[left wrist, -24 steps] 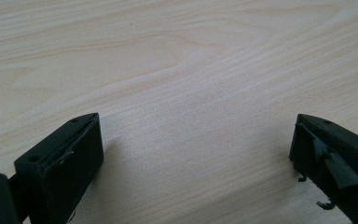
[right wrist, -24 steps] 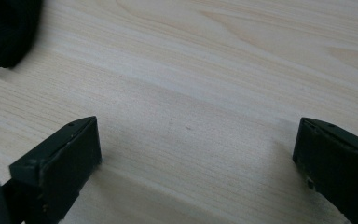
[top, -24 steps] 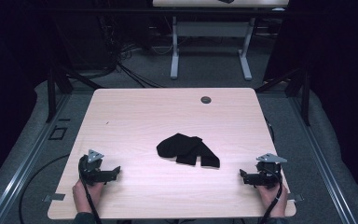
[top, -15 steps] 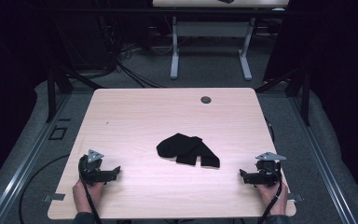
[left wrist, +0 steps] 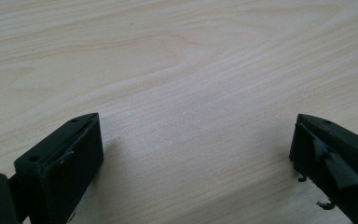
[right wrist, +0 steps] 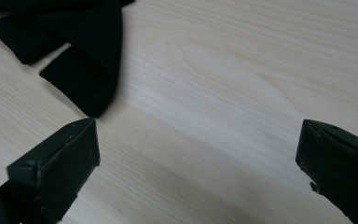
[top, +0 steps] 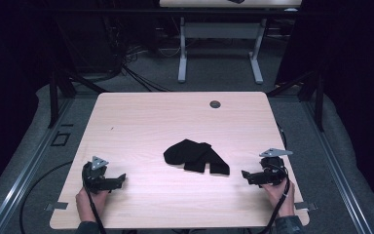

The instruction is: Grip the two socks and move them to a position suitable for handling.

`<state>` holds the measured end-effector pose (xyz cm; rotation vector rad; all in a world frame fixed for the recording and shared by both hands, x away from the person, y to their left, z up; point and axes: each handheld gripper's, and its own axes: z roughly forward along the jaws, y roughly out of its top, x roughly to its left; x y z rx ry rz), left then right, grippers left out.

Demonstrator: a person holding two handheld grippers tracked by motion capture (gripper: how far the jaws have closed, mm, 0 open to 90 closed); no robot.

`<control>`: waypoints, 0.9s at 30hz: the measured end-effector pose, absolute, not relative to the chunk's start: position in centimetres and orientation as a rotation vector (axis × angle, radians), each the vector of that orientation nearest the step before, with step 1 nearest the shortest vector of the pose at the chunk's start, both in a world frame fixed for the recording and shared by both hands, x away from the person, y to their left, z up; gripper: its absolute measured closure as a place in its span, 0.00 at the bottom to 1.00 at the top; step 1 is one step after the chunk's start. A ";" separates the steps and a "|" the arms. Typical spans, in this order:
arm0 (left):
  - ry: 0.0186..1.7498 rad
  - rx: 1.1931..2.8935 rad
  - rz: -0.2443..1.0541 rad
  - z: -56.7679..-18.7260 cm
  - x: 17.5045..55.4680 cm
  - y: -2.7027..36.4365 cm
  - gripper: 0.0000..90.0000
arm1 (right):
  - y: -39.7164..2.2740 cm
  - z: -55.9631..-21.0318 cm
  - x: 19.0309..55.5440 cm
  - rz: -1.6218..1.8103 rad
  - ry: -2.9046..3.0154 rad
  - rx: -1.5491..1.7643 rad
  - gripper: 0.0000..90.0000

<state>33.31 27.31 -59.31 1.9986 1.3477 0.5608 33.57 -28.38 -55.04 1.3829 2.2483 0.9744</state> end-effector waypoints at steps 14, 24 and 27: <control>1.348 1.998 0.561 -59.3 33.3 27.3 0.03 | -23.4 -52.5 36.4 0.955 2.400 1.236 0.00; 1.348 1.999 0.561 -59.3 33.3 27.3 0.03 | -19.8 -51.9 39.1 0.953 2.506 1.172 0.00; 1.348 1.999 0.561 -59.3 33.3 27.3 0.03 | -18.5 -51.9 39.9 0.935 2.545 1.148 0.00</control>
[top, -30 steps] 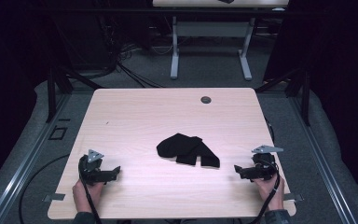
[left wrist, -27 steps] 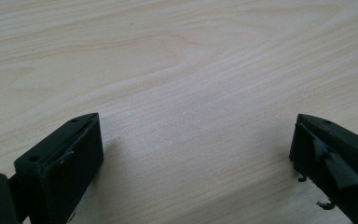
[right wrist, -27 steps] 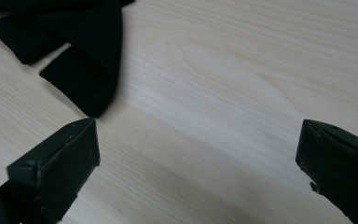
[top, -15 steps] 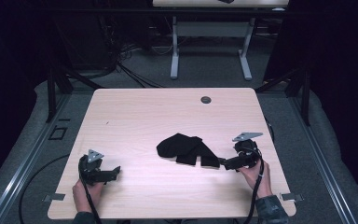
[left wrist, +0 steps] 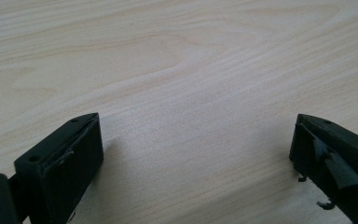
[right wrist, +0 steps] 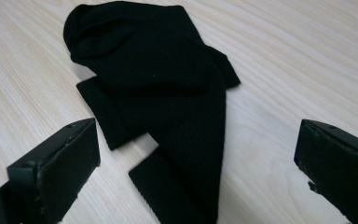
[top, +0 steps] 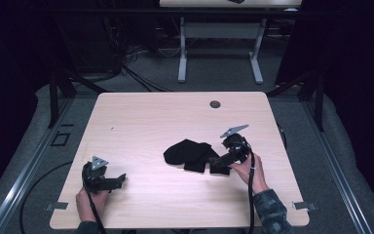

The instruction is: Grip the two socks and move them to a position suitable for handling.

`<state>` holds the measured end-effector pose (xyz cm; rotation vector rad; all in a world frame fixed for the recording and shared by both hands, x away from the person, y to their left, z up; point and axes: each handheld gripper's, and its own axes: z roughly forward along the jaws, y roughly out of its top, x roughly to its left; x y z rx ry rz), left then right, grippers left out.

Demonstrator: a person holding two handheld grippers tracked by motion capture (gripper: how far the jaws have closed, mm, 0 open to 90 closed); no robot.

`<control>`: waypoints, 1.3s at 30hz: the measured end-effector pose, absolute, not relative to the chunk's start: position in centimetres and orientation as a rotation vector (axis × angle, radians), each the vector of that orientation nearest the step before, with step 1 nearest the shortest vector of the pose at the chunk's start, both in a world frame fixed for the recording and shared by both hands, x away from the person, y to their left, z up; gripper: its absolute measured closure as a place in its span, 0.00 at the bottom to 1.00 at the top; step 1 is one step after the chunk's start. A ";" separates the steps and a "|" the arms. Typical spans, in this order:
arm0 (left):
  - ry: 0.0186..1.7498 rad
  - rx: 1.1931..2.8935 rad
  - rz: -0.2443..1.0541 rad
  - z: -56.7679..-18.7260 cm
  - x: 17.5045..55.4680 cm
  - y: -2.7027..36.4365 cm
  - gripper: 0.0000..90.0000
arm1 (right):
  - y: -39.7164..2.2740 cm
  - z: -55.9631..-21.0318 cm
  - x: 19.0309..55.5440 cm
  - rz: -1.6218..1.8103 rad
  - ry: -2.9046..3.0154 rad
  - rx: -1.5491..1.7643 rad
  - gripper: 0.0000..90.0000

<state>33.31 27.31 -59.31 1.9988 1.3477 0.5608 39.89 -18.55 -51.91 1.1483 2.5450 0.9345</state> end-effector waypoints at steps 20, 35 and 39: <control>1.348 1.999 0.561 -59.3 33.3 27.3 0.03 | -14.1 -55.6 43.0 0.773 2.644 1.238 0.32; 1.348 1.998 0.561 -59.3 33.3 27.3 0.03 | -15.0 -55.7 42.9 0.757 2.559 1.277 0.85; 1.348 1.999 0.561 -59.3 33.3 27.3 0.03 | -15.3 -55.5 42.8 0.776 2.562 1.266 0.92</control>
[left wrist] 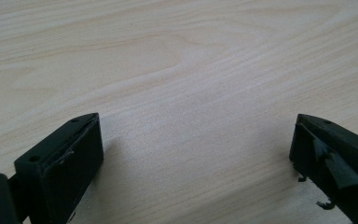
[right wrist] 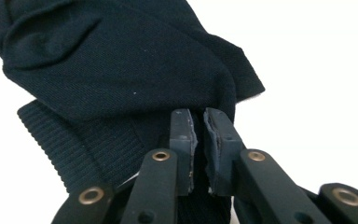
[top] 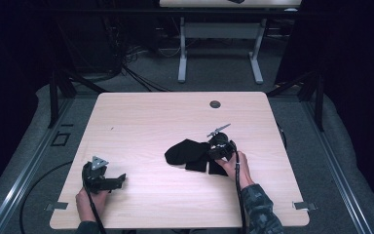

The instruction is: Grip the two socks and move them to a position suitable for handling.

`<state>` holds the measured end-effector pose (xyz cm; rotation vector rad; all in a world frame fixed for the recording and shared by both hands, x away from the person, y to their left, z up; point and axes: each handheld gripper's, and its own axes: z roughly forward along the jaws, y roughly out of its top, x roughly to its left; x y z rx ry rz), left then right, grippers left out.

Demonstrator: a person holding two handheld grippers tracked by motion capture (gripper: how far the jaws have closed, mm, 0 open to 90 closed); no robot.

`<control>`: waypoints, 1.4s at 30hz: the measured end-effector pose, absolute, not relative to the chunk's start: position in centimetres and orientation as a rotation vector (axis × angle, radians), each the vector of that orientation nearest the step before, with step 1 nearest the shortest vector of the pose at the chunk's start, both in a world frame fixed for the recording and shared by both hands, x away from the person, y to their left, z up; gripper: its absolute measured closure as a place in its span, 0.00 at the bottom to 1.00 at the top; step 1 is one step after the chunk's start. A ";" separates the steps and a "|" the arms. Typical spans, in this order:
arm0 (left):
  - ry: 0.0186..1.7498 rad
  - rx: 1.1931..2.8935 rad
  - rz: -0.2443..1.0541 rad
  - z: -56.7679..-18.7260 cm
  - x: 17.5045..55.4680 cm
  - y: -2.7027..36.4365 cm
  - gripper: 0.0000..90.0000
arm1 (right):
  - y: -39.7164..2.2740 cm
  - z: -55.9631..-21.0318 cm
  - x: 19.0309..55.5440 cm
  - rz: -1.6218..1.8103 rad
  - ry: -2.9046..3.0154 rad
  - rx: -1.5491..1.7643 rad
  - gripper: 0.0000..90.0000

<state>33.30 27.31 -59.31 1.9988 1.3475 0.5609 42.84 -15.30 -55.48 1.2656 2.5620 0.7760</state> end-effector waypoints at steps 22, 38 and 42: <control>1.347 2.000 0.561 -59.3 33.3 27.3 0.03 | -16.4 -49.8 39.8 1.012 2.456 1.137 0.98; 1.347 1.999 0.561 -59.3 33.3 27.3 0.03 | -16.5 -44.5 34.4 1.188 2.399 0.948 0.98; 1.347 2.000 0.561 -59.3 33.3 27.3 0.03 | -16.4 -43.3 32.7 1.232 2.398 0.884 0.98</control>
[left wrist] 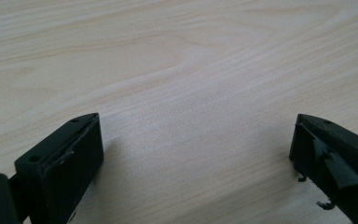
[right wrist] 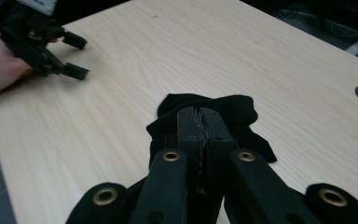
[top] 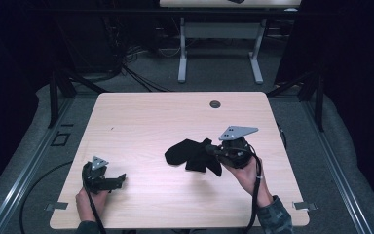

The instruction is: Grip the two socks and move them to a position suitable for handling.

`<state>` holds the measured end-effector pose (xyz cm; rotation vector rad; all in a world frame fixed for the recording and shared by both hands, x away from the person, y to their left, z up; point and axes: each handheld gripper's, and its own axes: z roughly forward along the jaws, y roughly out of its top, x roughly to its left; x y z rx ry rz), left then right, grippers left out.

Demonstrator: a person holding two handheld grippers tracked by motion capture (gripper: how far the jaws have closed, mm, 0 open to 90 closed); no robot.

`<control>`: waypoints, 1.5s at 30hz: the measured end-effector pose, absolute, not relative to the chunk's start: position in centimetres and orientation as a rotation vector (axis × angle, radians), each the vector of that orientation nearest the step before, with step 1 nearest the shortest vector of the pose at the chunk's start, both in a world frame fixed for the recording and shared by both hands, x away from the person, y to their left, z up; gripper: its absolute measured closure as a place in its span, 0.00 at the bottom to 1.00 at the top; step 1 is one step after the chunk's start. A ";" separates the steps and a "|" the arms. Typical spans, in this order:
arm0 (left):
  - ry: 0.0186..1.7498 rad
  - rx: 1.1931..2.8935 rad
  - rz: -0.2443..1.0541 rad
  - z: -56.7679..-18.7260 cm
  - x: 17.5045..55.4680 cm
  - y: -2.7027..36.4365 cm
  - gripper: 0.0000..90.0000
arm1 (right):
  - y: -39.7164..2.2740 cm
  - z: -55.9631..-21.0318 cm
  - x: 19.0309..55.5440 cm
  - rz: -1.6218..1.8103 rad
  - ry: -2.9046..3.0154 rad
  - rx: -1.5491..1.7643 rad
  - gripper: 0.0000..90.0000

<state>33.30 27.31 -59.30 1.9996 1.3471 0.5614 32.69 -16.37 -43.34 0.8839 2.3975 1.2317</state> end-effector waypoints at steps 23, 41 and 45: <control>1.347 1.999 0.561 -59.3 33.3 27.3 0.03 | -12.9 -52.5 29.3 1.089 2.680 0.795 0.97; 1.360 1.968 0.478 -59.0 33.1 27.3 0.00 | -17.9 -52.8 29.5 1.179 2.581 0.997 0.51; 1.338 1.950 0.451 -57.9 32.4 26.4 0.00 | -19.6 -52.6 28.8 1.164 2.559 1.052 0.50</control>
